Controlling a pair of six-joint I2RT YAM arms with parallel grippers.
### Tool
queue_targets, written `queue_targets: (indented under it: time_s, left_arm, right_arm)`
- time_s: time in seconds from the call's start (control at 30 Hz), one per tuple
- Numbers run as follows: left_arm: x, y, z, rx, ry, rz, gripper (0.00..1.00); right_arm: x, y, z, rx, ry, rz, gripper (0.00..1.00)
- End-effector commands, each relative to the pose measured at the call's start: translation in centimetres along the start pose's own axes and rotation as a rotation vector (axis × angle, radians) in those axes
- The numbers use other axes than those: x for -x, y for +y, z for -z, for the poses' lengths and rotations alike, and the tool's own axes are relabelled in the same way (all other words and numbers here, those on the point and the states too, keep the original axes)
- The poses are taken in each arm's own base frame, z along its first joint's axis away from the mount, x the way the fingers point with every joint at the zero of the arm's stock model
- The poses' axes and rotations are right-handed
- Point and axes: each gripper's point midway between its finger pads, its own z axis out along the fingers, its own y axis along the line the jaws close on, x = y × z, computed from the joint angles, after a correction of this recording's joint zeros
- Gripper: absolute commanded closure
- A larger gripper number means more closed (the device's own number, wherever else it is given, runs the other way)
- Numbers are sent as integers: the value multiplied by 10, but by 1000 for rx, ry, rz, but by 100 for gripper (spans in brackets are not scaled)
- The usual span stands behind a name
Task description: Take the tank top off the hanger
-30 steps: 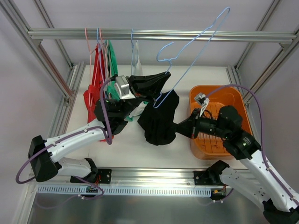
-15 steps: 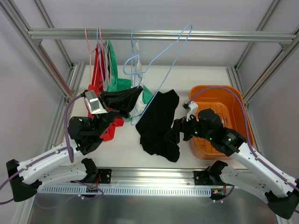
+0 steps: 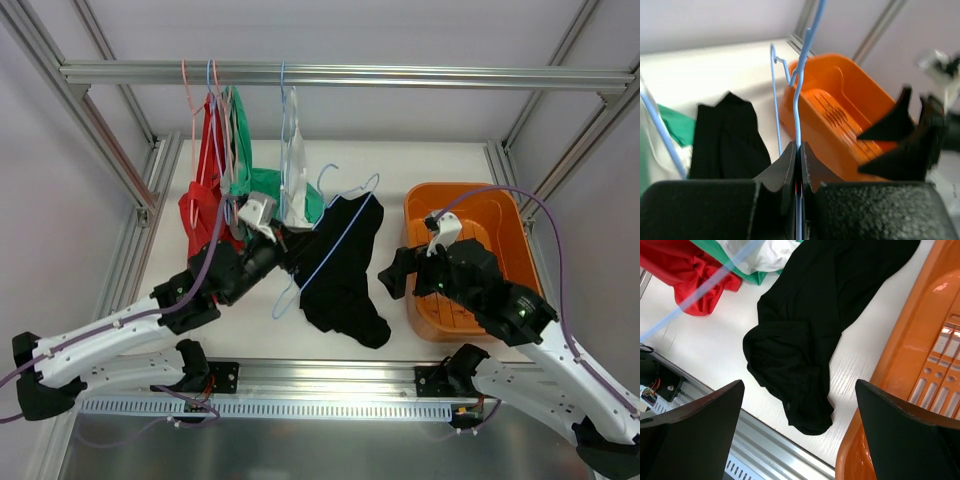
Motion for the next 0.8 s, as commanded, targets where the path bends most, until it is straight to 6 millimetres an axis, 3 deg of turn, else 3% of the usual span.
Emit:
queue_targets:
  time_s: [0.0, 0.03, 0.07, 0.1, 0.17, 0.2, 0.27, 0.3, 0.33, 0.37, 0.4, 0.47, 0.5, 0.63, 0.77]
  left_arm:
    - [69, -10, -18, 102, -91, -3, 100]
    - [79, -11, -24, 132, -99, -11, 100]
    - [74, -5, -39, 202, -67, -41, 100]
    - [106, -13, -40, 205, -110, -44, 100]
    - [109, -14, -59, 252, -96, -76, 100]
    - [131, -17, -59, 272, -134, -79, 100]
    - [130, -15, -76, 320, -126, -108, 100]
    - [149, -16, -77, 344, -155, -119, 100]
    - [151, -17, -82, 356, -155, -130, 100]
    - [142, -16, -97, 380, -134, -159, 100]
    - [162, -19, -99, 394, -167, -170, 100]
    - [149, -11, -120, 462, -121, -218, 100]
    - [163, -10, -122, 468, -142, -209, 100]
    - [141, 4, -154, 462, -65, -198, 100]
    - [133, 17, -166, 477, -38, -171, 100]
  right_arm:
    - [16, -11, 11, -60, -67, 7, 0]
    - [17, -13, 14, -65, -83, 3, 1]
    - [16, -14, 15, -68, -87, 3, 1]
    - [16, -14, 17, -65, -91, 1, 1]
    - [15, -15, 21, -66, -93, -3, 0]
    - [15, -17, 23, -73, -94, -4, 0]
    - [14, -18, 25, -76, -93, -6, 0]
    - [14, -18, 25, -75, -94, -6, 1]
    - [14, -18, 26, -74, -95, -8, 0]
    - [15, -18, 26, -74, -95, -10, 1]
    - [15, -17, 26, -72, -96, -11, 1]
    - [18, -15, 26, -65, -97, -18, 1]
    - [19, -13, 25, -58, -90, -15, 0]
    - [25, -8, 23, -44, -100, -16, 0]
    - [25, -3, 18, -29, -89, -13, 1]
